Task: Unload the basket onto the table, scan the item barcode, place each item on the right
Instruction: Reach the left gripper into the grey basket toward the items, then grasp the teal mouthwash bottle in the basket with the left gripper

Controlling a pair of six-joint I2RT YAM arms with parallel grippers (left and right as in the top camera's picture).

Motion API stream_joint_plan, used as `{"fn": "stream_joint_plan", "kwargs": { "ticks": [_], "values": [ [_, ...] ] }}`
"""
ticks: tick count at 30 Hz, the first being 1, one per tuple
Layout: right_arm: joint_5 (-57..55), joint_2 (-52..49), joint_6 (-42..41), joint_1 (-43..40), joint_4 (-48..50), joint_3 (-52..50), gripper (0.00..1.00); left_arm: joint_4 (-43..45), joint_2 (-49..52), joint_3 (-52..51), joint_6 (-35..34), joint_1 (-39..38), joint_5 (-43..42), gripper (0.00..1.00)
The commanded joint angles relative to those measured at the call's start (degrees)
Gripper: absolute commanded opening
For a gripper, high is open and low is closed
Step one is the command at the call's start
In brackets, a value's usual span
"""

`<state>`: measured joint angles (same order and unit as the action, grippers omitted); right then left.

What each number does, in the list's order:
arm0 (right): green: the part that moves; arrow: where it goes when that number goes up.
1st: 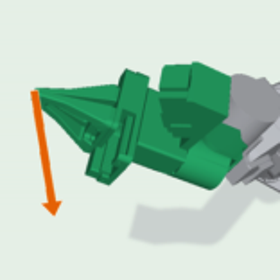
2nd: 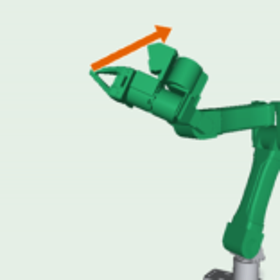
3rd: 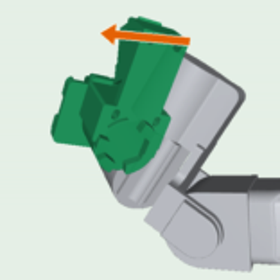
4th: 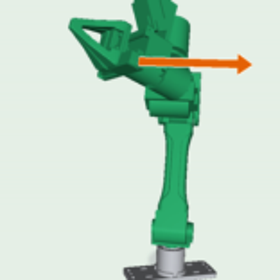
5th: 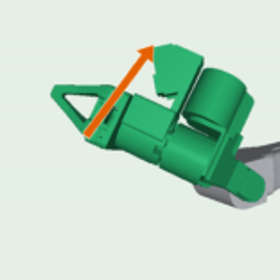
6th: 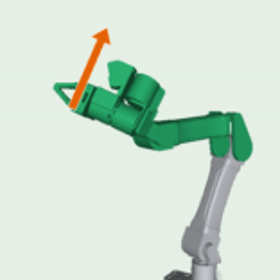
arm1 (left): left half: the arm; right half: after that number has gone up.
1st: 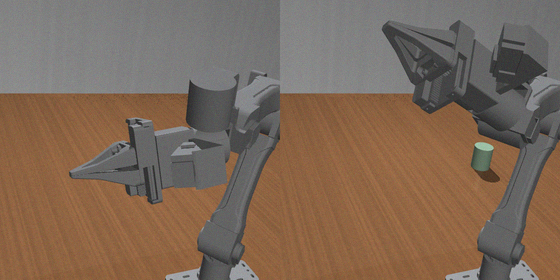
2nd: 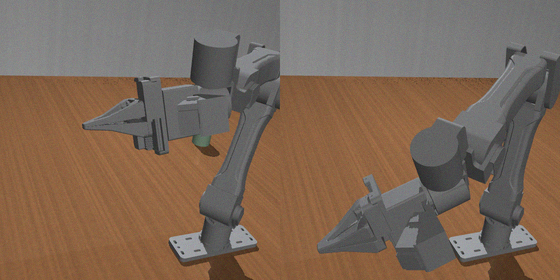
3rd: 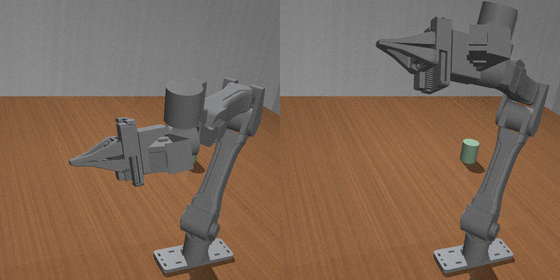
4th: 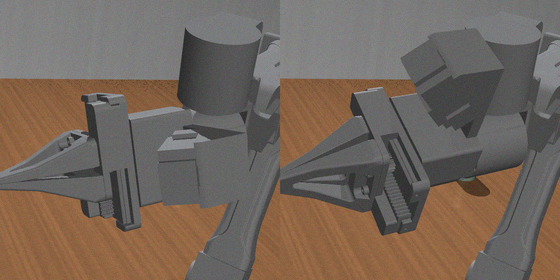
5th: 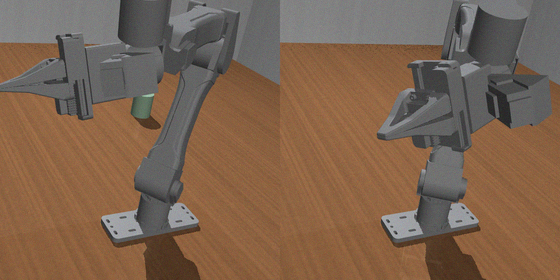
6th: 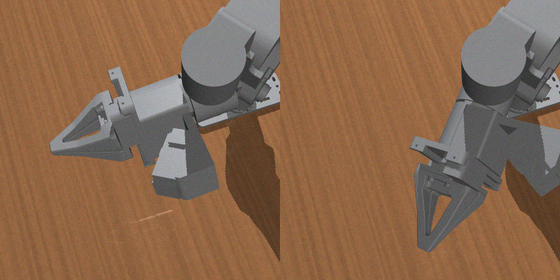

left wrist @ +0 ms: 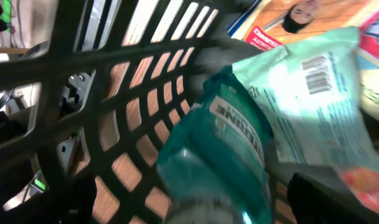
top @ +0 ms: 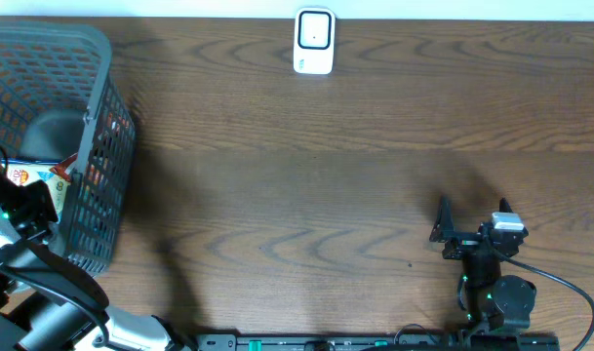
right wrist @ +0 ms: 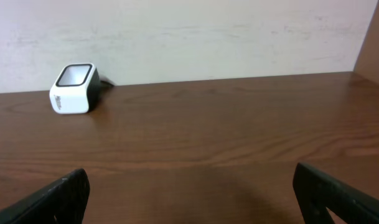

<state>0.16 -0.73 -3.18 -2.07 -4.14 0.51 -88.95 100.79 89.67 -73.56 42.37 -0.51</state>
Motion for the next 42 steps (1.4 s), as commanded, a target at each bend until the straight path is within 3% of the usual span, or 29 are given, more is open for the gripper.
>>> {"fn": "stream_joint_plan", "kwargs": {
  "ticks": [1, 21, 24, 30, 36, 42],
  "values": [
    [-0.68, 0.2, 0.68, 0.13, -0.11, -0.2, 0.99, 1.66, 0.09, -2.89, -1.38, 0.0, 0.35, 0.98],
    [-0.68, 0.17, 0.7, 0.13, -0.11, -0.2, 0.99, 15.04, 0.09, -14.1, -1.33, -0.02, 0.37, 0.98],
    [-0.68, 0.17, 0.7, 0.13, -0.11, -0.2, 0.99, 15.41, 0.09, -14.25, -1.31, 0.0, 0.35, 0.72],
    [-0.68, 0.17, 0.68, 0.13, -0.11, -0.2, 0.99, 15.63, 0.04, -14.23, -1.05, 0.0, 0.33, 0.43],
    [-0.68, 0.17, 0.68, 0.13, -0.11, -0.2, 0.99, 15.78, -0.66, -13.53, 0.11, 0.0, 0.13, 0.26],
    [-0.68, 0.17, 0.68, 0.13, -0.11, -0.2, 0.99, 15.63, -2.1, -10.38, 3.32, 0.0, 0.04, 0.19]
  ]
}}
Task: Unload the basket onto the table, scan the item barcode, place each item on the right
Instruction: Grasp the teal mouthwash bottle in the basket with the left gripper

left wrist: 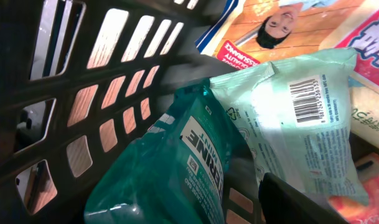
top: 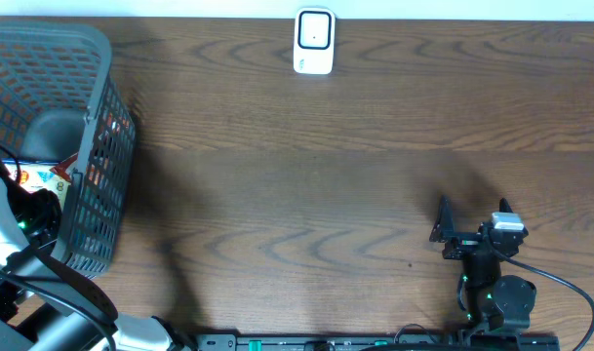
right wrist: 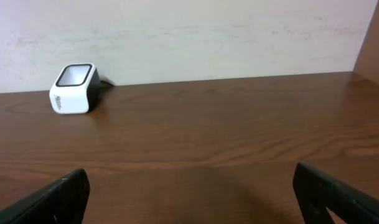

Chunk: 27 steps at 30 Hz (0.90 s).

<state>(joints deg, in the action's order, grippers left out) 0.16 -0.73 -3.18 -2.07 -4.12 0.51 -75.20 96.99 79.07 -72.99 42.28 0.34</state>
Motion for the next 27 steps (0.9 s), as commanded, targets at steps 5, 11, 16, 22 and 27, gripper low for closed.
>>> {"fn": "stream_joint_plan", "kwargs": {
  "ticks": [5, 11, 16, 22, 27],
  "values": [
    [-0.68, 0.17, 0.68, 0.13, -0.13, -0.2, 0.99, 1.92, -1.51, 2.16, 2.89, 0.09, -0.98, 0.11],
    [-0.68, 0.17, 0.68, 0.13, -0.13, -0.2, 0.99, 2.27, -7.45, 3.34, 2.89, 0.09, -1.92, 0.11],
    [-0.68, 0.17, 0.68, 0.13, -0.13, -0.2, 0.99, 4.44, -13.75, 3.8, 2.89, 0.09, -8.02, 0.11],
    [-0.68, 0.17, 0.7, 0.13, -0.13, -0.2, 0.99, 12.02, -23.12, 3.8, 2.86, 0.09, -16.74, 0.11],
    [-0.68, 0.17, 0.7, 0.13, -0.13, -0.2, 0.99, 20.2, -30.29, 3.8, 1.86, 0.09, -23.82, 0.12]
  ]
}}
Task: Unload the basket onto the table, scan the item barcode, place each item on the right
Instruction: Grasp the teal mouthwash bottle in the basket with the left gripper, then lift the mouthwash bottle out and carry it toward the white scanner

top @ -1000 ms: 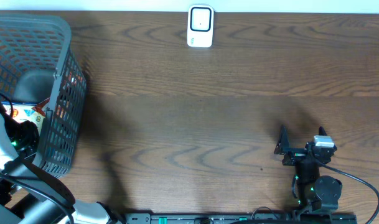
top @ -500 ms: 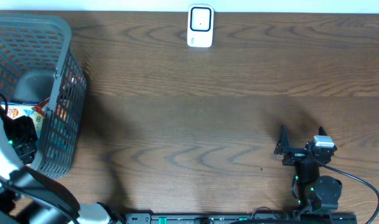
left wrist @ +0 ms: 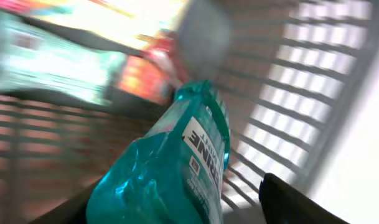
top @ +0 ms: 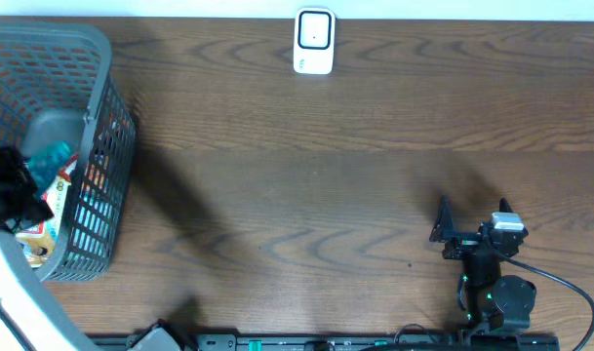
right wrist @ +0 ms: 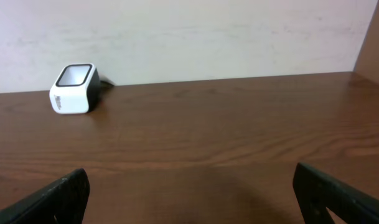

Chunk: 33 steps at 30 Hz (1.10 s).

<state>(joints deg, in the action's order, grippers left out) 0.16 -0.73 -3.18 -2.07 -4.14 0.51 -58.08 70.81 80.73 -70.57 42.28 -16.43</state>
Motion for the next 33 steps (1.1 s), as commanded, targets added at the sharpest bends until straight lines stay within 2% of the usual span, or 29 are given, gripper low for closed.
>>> {"fn": "stream_joint_plan", "kwargs": {
  "ticks": [1, 5, 10, 20, 23, 33],
  "values": [
    [-0.68, 0.17, 0.7, 0.13, -0.11, -0.2, 0.99, 6.08, -6.14, 2.14, -1.2, 0.09, -8.55, 0.13],
    [-0.68, 0.17, 0.68, 0.13, -0.11, -0.2, 0.99, 12.66, -10.49, 2.14, -1.97, -0.17, -12.33, 0.15],
    [-0.68, 0.17, 0.7, 0.13, -0.11, -0.2, 0.99, 15.34, -13.0, 2.14, -3.06, -4.24, -16.72, 0.16],
    [-0.68, 0.17, 0.7, 0.13, -0.11, -0.2, 0.99, 14.8, -9.6, 2.01, 1.73, -27.91, -17.4, 0.16],
    [-0.68, 0.17, 0.68, 0.13, -0.11, -0.2, 0.99, 11.8, -7.39, 2.01, 3.5, -34.67, -14.23, 0.16],
    [-0.68, 0.17, 0.7, 0.13, -0.13, -0.2, 0.99, -1.22, 2.43, 2.01, 4.61, -53.0, 4.61, 0.16]
  ]
}}
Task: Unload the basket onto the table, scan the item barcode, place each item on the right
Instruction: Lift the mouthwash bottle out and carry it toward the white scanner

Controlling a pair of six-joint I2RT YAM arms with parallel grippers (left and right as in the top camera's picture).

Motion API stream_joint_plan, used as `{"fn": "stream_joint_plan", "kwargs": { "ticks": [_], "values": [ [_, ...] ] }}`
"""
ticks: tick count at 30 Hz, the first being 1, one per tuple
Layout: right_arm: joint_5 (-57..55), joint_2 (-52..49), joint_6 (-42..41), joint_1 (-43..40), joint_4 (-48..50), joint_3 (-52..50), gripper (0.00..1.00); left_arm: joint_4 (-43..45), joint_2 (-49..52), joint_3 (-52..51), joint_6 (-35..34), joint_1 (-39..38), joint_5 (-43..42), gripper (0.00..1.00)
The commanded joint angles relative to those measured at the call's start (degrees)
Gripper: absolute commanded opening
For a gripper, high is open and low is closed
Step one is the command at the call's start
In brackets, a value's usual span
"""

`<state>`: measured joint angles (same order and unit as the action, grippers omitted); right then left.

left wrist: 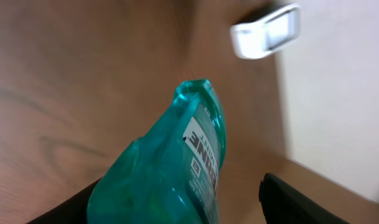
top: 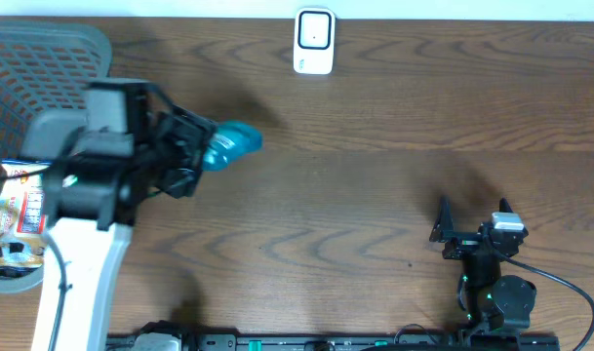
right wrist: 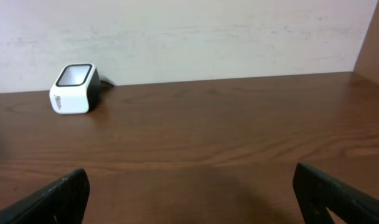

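Observation:
A teal plastic pouch [top: 230, 142] with a white label hangs above the table left of centre, held by my left gripper [top: 191, 154], which is shut on it. In the left wrist view the pouch [left wrist: 170, 168] fills the space between the fingers, with the white barcode scanner [left wrist: 266, 31] ahead of it. The scanner [top: 314, 41] stands at the table's far edge, also seen as the scanner [right wrist: 74, 89] at left in the right wrist view. My right gripper [top: 472, 224] rests open at the near right, nothing between its fingers.
A grey mesh basket [top: 43, 58] sits at the far left, with colourful packets [top: 19, 219] in it. A pale wall [right wrist: 189, 37] rises behind the table's far edge.
My left arm has moved from inside the basket out to the right, carrying the teal pouch over the table toward the scanner. The right arm has not moved.
My left gripper was down in the basket around the teal pouch among other packets. It then held the pouch there, later raised near the basket wall. Now the pouch is out over the table. The right gripper stayed still and open throughout.

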<state>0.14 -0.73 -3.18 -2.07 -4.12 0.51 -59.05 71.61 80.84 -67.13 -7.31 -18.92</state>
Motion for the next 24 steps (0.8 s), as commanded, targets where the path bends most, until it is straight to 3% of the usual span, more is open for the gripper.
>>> {"fn": "stream_joint_plan", "kwargs": {
  "ticks": [1, 14, 22, 24],
  "values": [
    [-0.66, 0.17, 0.7, 0.13, -0.13, -0.2, 0.99, -0.66, 2.84, 1.9, 1.25, -4.96, 8.57, 0.15],
    [-0.66, 0.17, 0.68, 0.13, -0.13, -0.2, 0.99, 0.0, 21.4, 1.9, 5.22, -18.47, 21.03, 0.16],
    [-0.66, 0.17, 0.68, 0.13, -0.15, -0.2, 0.99, 1.68, 28.55, 1.9, 8.66, -20.52, 23.78, 0.17],
    [-0.66, 0.17, 0.68, 0.13, -0.13, -0.2, 0.99, 1.7, 29.09, 1.9, 8.63, -20.52, 24.17, 0.24]
  ]
}}
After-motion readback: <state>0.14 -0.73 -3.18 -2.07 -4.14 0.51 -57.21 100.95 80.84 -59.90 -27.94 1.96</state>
